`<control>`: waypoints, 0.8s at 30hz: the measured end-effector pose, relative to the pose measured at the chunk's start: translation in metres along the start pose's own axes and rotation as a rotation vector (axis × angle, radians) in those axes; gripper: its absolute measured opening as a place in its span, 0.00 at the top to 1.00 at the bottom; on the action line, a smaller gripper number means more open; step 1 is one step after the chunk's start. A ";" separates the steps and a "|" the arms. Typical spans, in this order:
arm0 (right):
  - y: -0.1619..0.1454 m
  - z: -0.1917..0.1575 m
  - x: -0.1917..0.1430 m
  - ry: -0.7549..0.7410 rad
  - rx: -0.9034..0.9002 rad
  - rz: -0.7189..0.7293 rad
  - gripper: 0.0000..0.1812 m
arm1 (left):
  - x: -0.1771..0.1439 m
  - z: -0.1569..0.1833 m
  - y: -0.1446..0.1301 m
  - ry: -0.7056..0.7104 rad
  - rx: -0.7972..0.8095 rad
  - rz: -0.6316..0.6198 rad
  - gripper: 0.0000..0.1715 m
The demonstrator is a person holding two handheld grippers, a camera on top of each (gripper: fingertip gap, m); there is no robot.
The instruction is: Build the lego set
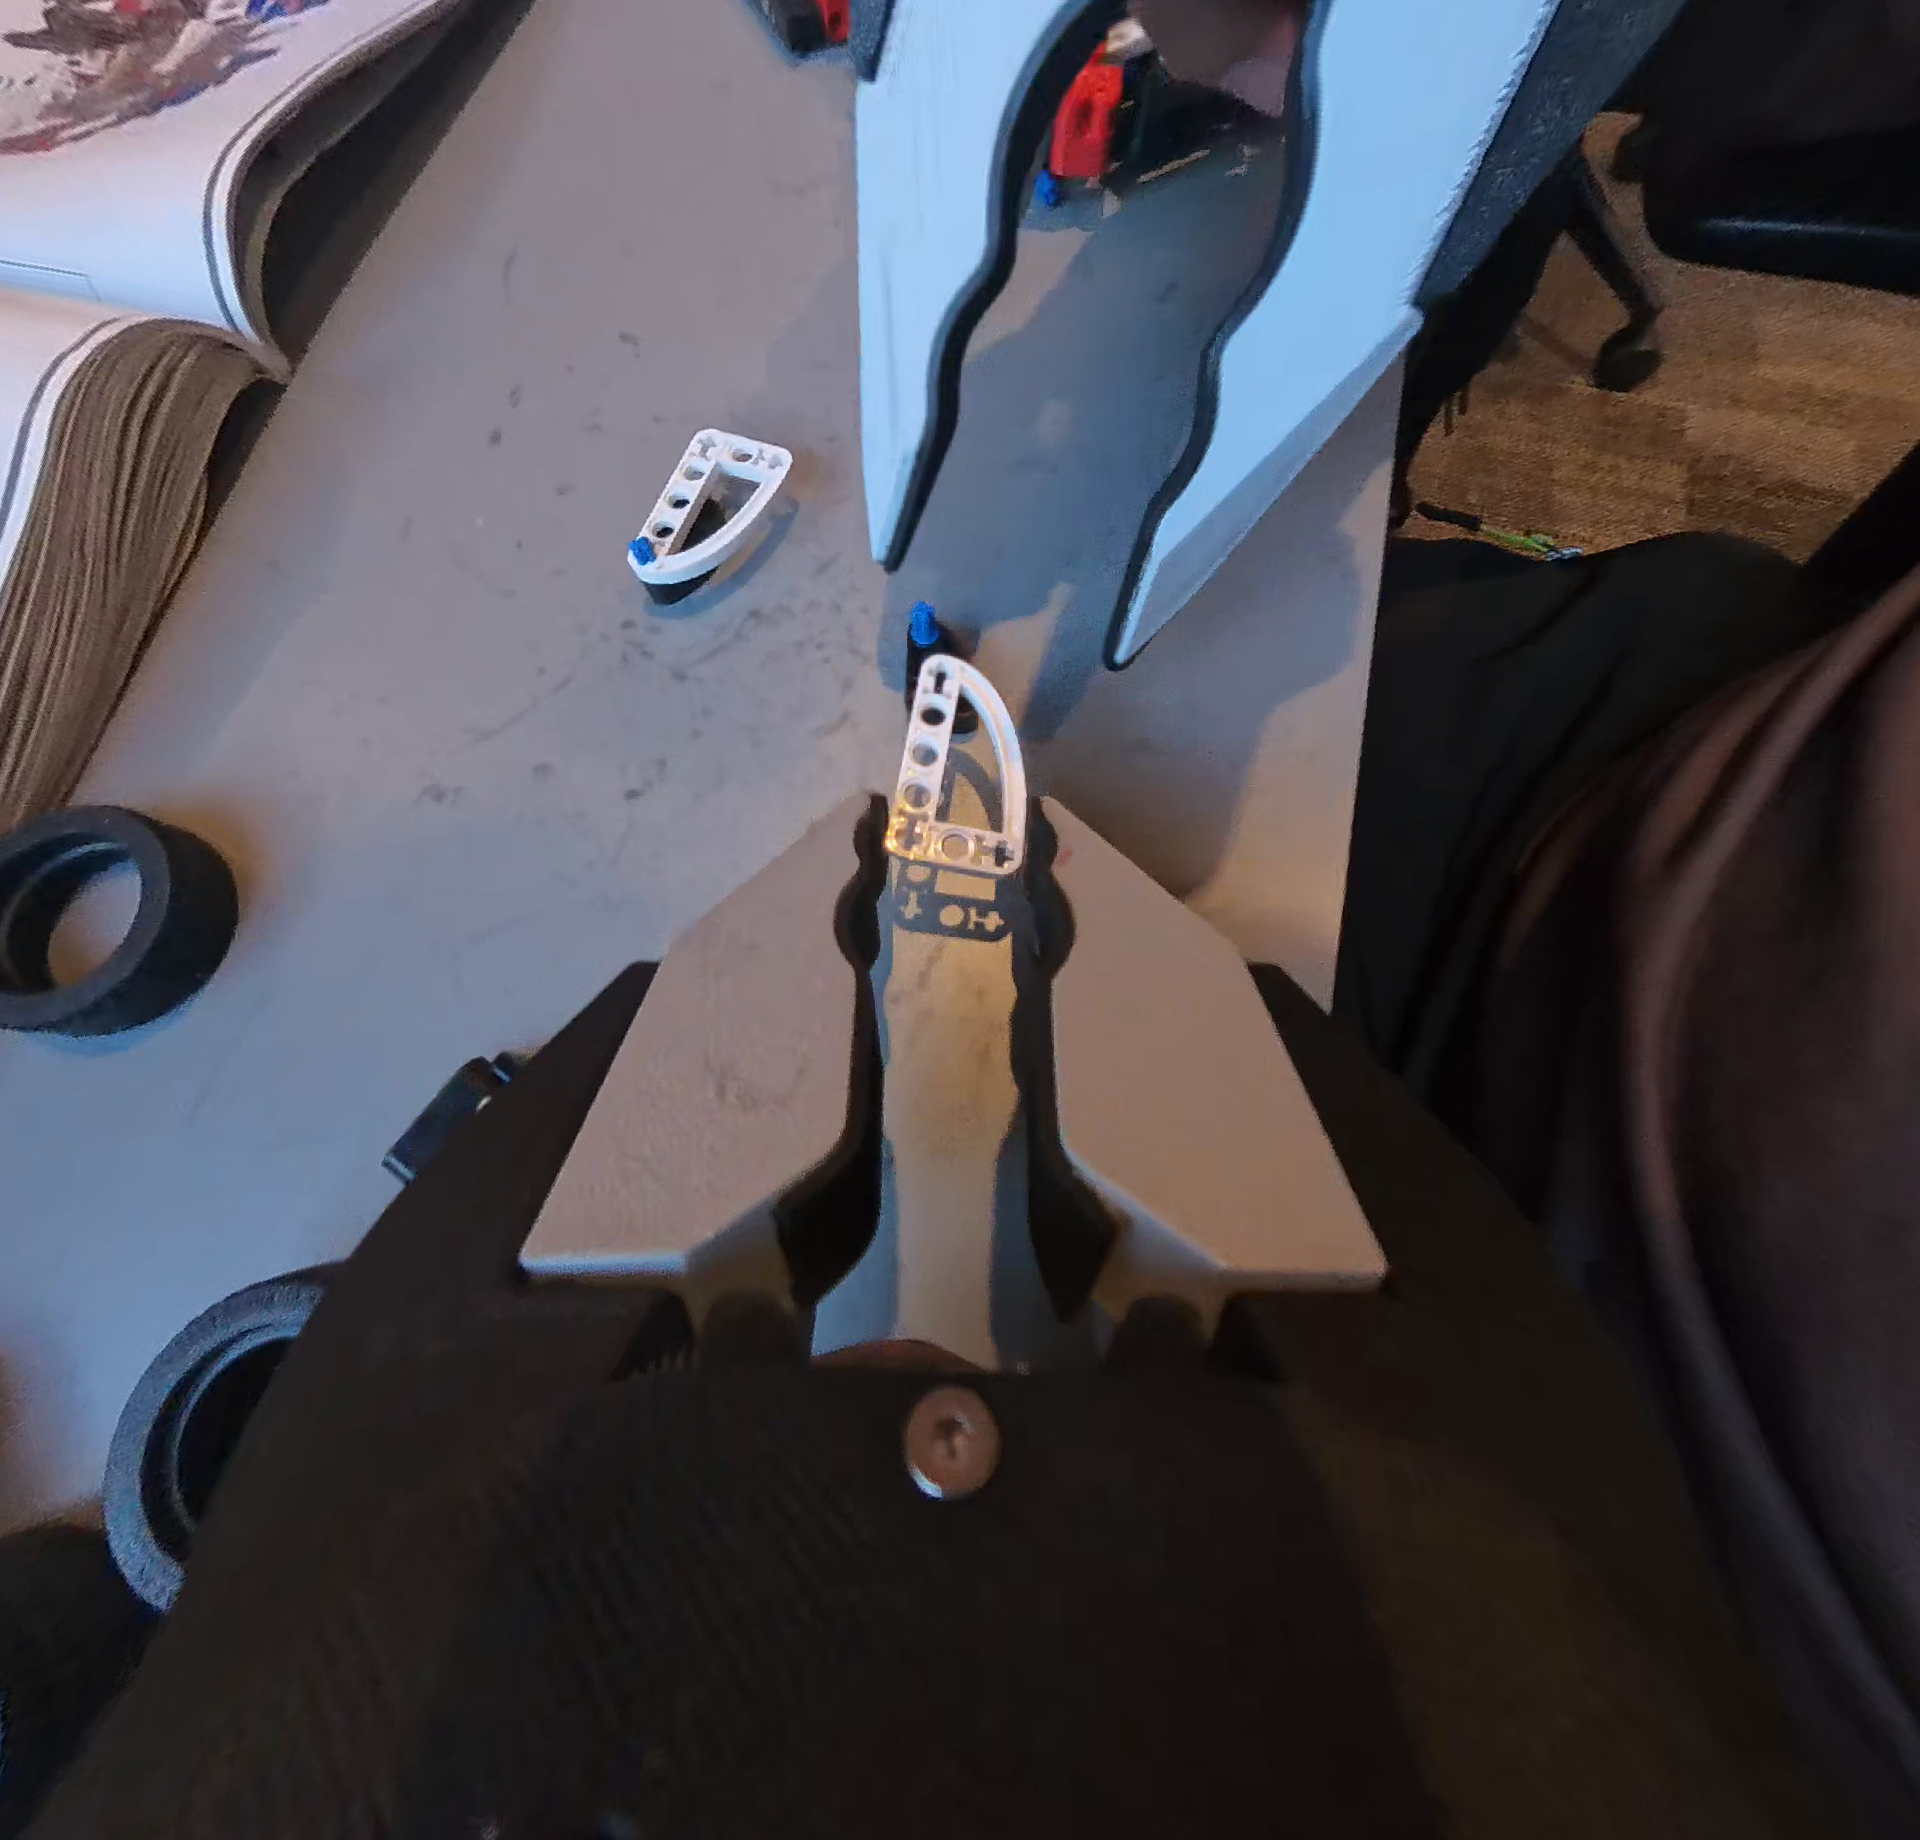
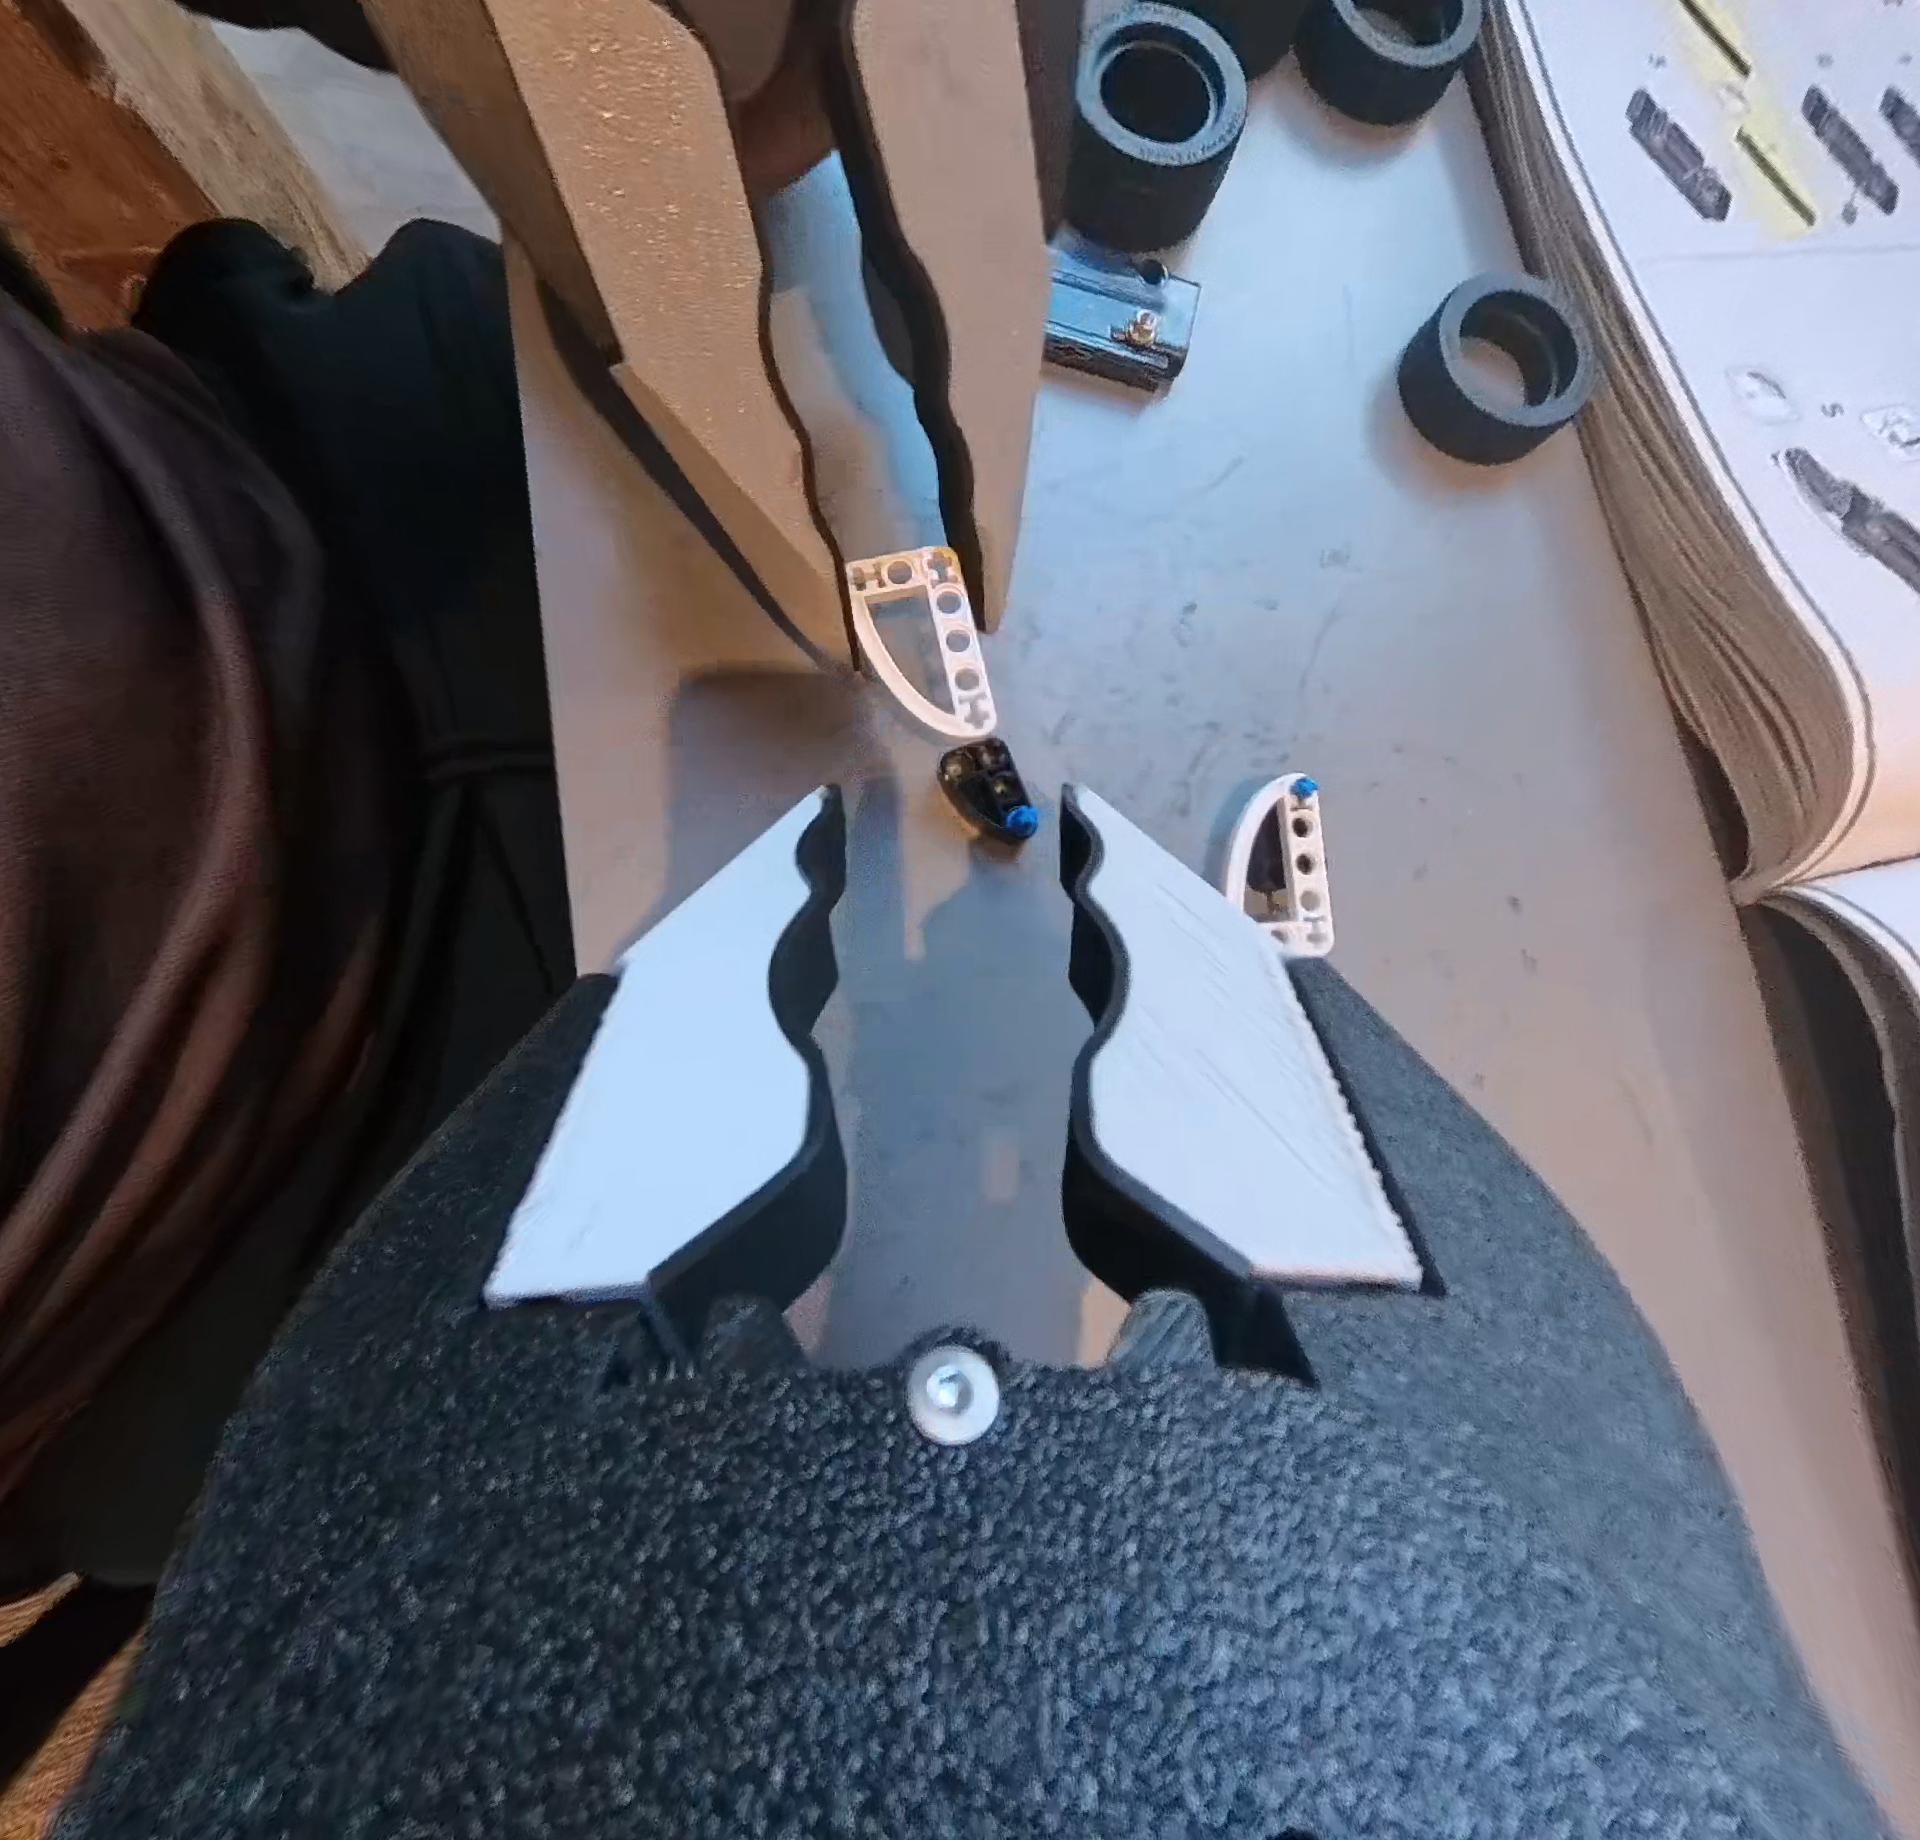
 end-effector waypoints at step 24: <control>-0.017 0.008 -0.002 0.010 0.100 -0.070 0.83 | 0.007 -0.002 0.007 -0.050 0.007 0.003 0.86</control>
Point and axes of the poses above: each gripper's, where its closed fingertips meet, x out along the fingers, y out of its top, z = x × y across the jaws, the point moved 2 cm from there along -x, back along the fingers, and after that the axes turned 15 degrees about -y, right-handed, at the moved point
